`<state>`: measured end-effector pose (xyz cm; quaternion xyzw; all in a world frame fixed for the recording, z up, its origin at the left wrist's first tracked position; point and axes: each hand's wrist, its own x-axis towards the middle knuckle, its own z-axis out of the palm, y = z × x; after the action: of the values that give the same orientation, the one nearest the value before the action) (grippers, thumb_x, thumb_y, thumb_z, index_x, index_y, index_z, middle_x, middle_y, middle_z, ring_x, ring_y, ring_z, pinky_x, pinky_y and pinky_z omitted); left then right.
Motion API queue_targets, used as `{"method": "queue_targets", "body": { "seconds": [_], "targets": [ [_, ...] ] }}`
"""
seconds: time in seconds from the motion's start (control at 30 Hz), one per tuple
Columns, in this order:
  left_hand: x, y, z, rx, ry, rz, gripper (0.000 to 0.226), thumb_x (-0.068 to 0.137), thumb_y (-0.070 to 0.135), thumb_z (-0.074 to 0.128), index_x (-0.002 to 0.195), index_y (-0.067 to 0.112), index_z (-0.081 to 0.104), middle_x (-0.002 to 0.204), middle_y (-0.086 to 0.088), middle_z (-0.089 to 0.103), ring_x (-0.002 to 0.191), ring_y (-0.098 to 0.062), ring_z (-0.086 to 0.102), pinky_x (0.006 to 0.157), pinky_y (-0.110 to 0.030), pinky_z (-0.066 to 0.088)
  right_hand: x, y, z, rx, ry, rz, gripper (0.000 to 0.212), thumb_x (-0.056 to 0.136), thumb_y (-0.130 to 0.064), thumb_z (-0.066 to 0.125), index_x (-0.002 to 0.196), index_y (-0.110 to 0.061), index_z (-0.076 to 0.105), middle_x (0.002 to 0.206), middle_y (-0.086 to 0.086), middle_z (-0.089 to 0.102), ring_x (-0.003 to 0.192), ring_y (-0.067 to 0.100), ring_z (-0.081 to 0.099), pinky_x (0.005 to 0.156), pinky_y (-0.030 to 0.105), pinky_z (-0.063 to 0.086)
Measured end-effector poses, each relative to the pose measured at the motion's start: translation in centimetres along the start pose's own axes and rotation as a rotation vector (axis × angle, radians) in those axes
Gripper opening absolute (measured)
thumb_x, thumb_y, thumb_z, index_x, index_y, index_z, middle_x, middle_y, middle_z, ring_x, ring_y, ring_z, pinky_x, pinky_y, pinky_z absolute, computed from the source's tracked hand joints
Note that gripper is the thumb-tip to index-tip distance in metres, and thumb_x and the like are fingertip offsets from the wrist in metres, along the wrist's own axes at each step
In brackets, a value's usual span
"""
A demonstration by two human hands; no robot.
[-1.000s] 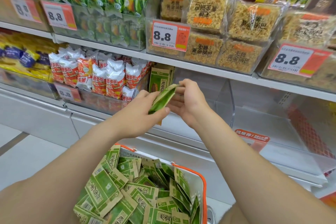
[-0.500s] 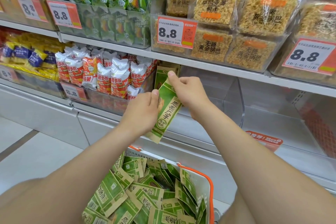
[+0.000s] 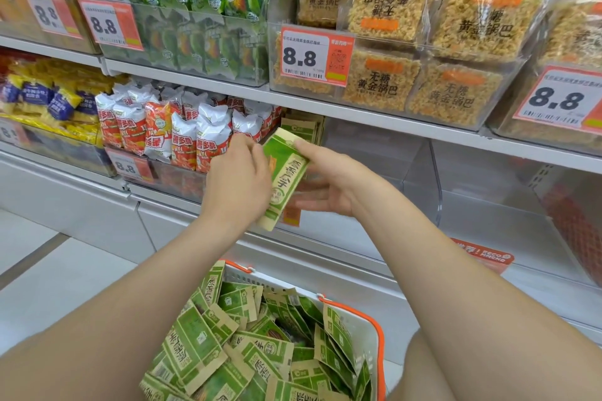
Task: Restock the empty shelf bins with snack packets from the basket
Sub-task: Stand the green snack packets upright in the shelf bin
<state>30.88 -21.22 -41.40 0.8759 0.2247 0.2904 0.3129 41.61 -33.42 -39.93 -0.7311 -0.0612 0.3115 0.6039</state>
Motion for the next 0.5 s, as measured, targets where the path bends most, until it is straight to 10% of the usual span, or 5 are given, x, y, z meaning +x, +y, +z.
{"method": "queue_targets", "body": {
  "seconds": [0.3,0.5],
  "targets": [
    [2.3,-2.6,1.0,0.096,-0.283,0.144,0.05,0.108,0.045,0.046,0.143,0.01,0.044,0.133,-0.011,0.054,0.119,-0.031,0.055,0.094,-0.044,0.048,3.6,0.2,-0.1,-0.011,0.18,-0.073,0.026,0.1,-0.026,0.069,0.114,-0.007,0.058,0.093,0.008,0.076,0.067,0.018,0.069,0.05,0.025,0.053],
    [2.6,-3.7,1.0,0.35,-0.367,0.231,0.034,0.097,0.054,0.055,0.12,0.029,0.058,0.116,0.002,0.052,0.101,-0.028,0.062,0.087,-0.049,0.056,7.3,1.6,-1.3,-0.269,0.44,-0.309,0.031,0.095,-0.033,0.072,0.115,-0.018,0.054,0.114,0.005,0.07,0.106,0.029,0.067,0.091,0.044,0.058]
  ]
}}
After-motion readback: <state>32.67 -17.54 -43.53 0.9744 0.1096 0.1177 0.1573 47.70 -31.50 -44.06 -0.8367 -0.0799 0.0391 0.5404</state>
